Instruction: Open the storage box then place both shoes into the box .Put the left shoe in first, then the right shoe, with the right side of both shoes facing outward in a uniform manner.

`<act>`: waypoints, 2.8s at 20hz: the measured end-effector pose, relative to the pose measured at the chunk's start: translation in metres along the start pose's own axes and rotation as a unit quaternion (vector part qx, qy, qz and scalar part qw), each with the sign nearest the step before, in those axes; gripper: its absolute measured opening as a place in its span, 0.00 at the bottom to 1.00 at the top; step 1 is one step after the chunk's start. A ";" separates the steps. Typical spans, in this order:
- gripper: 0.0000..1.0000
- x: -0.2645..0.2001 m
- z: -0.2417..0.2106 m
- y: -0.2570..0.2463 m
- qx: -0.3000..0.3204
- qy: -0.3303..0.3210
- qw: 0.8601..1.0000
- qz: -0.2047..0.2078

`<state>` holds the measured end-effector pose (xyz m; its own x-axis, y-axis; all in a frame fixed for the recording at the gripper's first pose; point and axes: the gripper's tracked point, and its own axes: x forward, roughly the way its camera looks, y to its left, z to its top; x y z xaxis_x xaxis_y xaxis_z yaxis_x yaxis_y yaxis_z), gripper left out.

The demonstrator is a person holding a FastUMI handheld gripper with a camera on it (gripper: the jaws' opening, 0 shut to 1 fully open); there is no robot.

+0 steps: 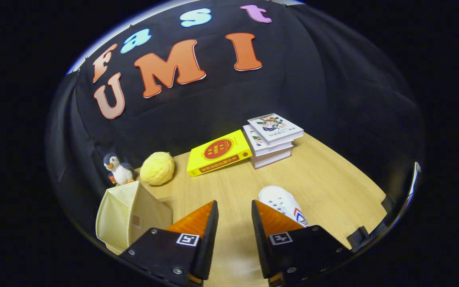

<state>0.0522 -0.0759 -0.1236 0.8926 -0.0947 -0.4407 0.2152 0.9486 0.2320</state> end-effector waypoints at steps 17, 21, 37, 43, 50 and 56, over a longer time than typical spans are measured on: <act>0.99 0.054 -0.079 -0.141 -0.003 0.101 0.994 -0.032; 0.99 0.064 -0.101 -0.145 -0.015 0.125 0.992 -0.018; 0.53 0.079 -0.124 -0.121 -0.056 0.154 0.985 0.048; 0.06 0.082 -0.120 -0.131 -0.025 0.123 0.991 0.050; 0.00 0.070 -0.089 -0.122 0.082 0.107 0.988 0.081; 0.00 0.056 -0.045 -0.076 0.098 0.084 0.986 0.105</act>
<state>0.0683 -0.1394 -0.2053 0.8512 0.1645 -0.4984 0.1200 0.8634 0.4900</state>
